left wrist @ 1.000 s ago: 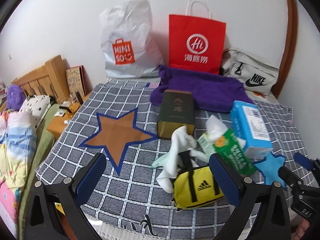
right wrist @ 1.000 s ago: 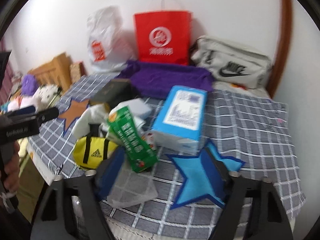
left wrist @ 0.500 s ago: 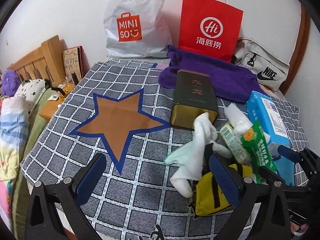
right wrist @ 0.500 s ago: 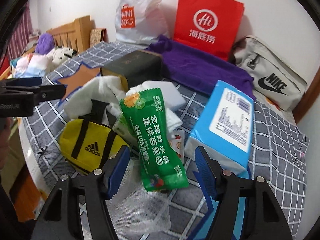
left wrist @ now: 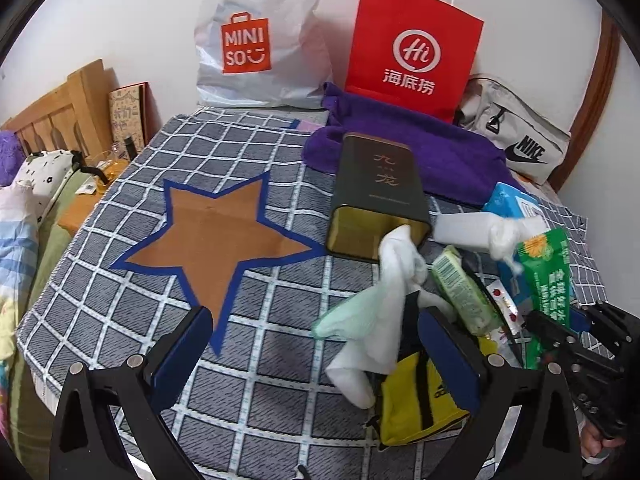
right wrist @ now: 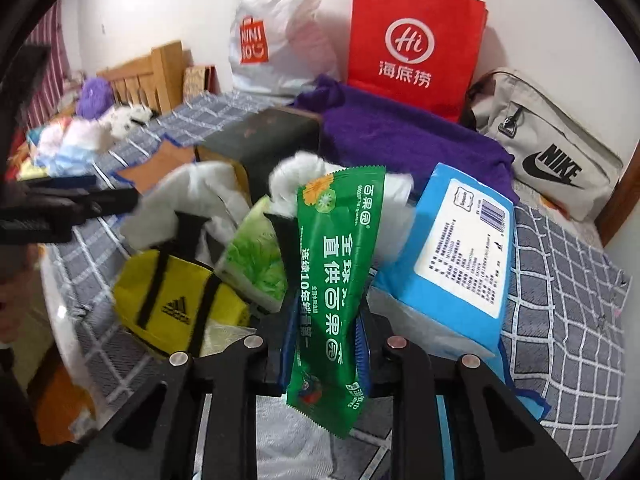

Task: Organize soft objects
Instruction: 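Grasp the green snack packet with the right gripper while the left gripper grasps the white cloth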

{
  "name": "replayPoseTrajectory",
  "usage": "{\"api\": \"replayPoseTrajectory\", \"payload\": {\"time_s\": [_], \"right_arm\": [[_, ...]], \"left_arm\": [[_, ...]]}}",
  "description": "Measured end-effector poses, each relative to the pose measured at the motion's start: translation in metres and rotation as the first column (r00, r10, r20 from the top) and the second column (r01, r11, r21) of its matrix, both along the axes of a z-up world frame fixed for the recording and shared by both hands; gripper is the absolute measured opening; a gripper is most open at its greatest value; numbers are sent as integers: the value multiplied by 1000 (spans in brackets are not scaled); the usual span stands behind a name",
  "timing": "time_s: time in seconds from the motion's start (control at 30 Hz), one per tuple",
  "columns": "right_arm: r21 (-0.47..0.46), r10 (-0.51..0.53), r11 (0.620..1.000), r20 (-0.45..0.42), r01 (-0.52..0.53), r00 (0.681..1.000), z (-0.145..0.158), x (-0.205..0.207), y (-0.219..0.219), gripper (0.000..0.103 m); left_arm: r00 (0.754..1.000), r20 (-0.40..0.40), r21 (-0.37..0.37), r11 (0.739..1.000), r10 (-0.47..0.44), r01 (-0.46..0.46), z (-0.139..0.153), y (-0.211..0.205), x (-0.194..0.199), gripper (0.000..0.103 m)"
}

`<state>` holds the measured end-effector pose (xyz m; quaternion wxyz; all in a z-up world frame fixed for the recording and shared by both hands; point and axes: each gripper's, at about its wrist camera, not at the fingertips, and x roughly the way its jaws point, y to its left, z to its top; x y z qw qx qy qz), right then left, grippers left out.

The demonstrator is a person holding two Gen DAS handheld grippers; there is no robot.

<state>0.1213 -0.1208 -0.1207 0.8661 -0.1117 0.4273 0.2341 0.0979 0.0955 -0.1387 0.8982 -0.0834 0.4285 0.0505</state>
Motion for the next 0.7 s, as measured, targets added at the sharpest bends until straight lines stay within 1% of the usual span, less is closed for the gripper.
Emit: {"api": "replayPoseTrajectory", "payload": {"time_s": [0.1,0.17,0.3,0.37,0.4,0.43,0.53,0.57,0.63,0.67,0.7], "right_arm": [[29,-10,1000,1,10,1000,8,-6,-10,24],[39,-11,999,-18,12,1000,9,-11,-18,24],[60,-19,998,-57,22,998,10,-25,-34,24],[72,-32,997,-92,39,995,7,-29,-46,24],[68,-44,996,-104,52,994,4,-30,-50,24],[58,-64,996,-115,71,991,0,-30,-55,24],[32,-103,994,-155,109,983,-14,-31,-67,24],[26,-111,993,-172,117,979,-19,-30,-69,24],[13,-122,992,-196,127,973,-28,-29,-74,24],[9,-130,991,-206,134,970,-31,-28,-75,24],[7,-132,991,-216,137,967,-33,-27,-76,24]], "left_arm": [[1000,5,1,1000,-14,14,-1,-7,4,101],[1000,3,-1,1000,-25,25,-2,-12,8,100],[998,-4,27,998,-55,55,-4,-25,20,98],[998,-7,35,997,-69,69,-6,-30,25,97],[997,-10,37,996,-78,78,-7,-33,29,94],[996,-14,38,996,-83,83,-8,-35,32,92],[995,-30,33,995,-95,96,-12,-39,41,89],[994,-31,24,994,-102,103,-14,-40,43,87],[993,-45,-2,994,-109,109,-17,-39,48,73],[992,-55,-21,993,-113,112,-19,-39,51,69],[991,-64,-39,993,-117,115,-21,-39,54,61]]}}
